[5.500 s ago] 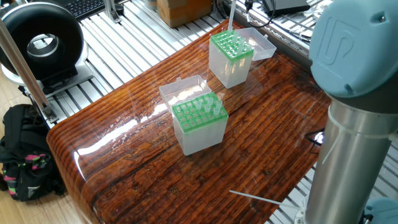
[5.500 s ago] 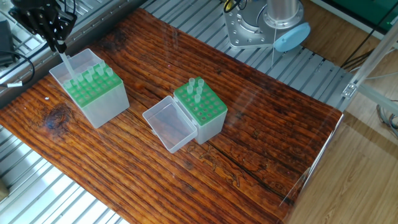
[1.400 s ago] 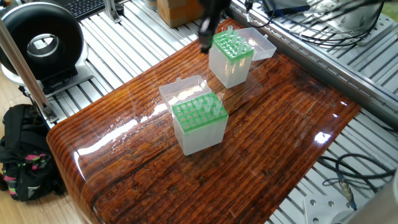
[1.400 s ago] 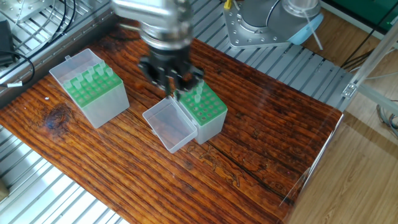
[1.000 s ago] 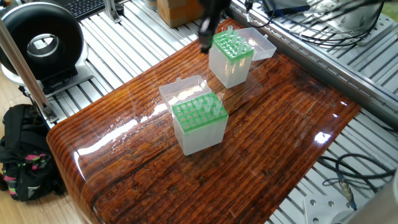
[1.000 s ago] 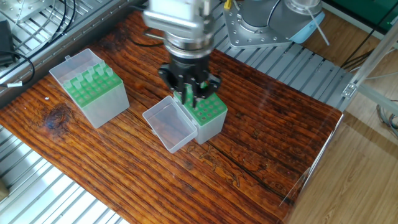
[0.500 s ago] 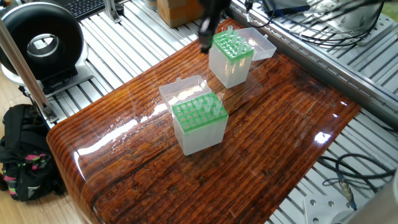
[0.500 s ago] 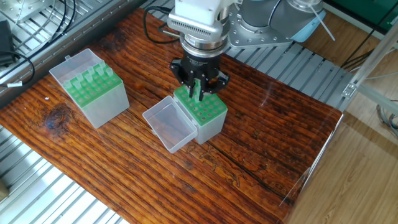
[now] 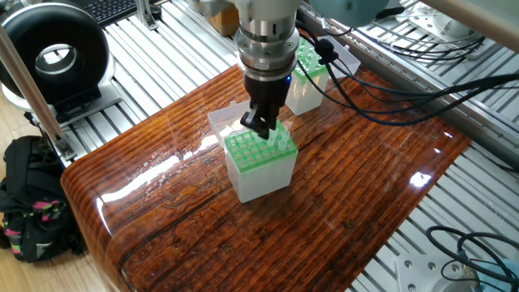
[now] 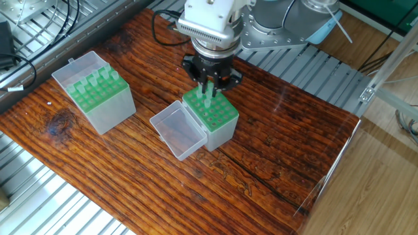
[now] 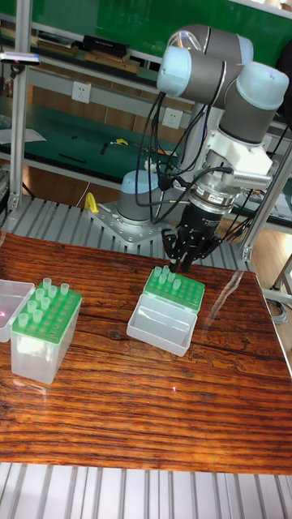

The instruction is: Transfer all large pipette tips from one holder to another

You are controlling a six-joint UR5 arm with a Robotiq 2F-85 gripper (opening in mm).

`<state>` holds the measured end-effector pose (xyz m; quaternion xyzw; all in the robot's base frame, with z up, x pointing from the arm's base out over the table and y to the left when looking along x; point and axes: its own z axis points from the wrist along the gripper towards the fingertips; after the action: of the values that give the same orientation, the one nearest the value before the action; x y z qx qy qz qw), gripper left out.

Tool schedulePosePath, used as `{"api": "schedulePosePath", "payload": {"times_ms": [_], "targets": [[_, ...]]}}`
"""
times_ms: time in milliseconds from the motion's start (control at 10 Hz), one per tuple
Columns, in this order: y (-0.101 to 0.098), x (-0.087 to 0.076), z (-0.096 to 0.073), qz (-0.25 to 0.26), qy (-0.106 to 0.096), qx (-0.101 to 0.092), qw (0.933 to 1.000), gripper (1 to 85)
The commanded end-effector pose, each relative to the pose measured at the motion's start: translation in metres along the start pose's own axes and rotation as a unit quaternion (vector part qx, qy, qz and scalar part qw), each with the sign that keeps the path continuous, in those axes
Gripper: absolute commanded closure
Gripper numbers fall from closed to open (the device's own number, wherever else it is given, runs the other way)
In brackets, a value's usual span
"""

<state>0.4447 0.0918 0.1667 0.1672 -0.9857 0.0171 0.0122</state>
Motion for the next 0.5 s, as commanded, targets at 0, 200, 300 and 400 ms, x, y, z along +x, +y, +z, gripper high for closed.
{"api": "schedulePosePath", "payload": {"times_ms": [0, 200, 300, 400], "targets": [[0.013, -0.015, 0.009, -0.019, -0.022, -0.024, 0.9993, 51.0], [0.013, -0.034, 0.033, -0.015, -0.042, -0.011, 0.9989, 51.0], [0.012, -0.034, 0.03, -0.016, -0.043, -0.011, 0.9989, 51.0], [0.013, -0.032, 0.023, -0.018, -0.043, -0.012, 0.9988, 51.0]]}}
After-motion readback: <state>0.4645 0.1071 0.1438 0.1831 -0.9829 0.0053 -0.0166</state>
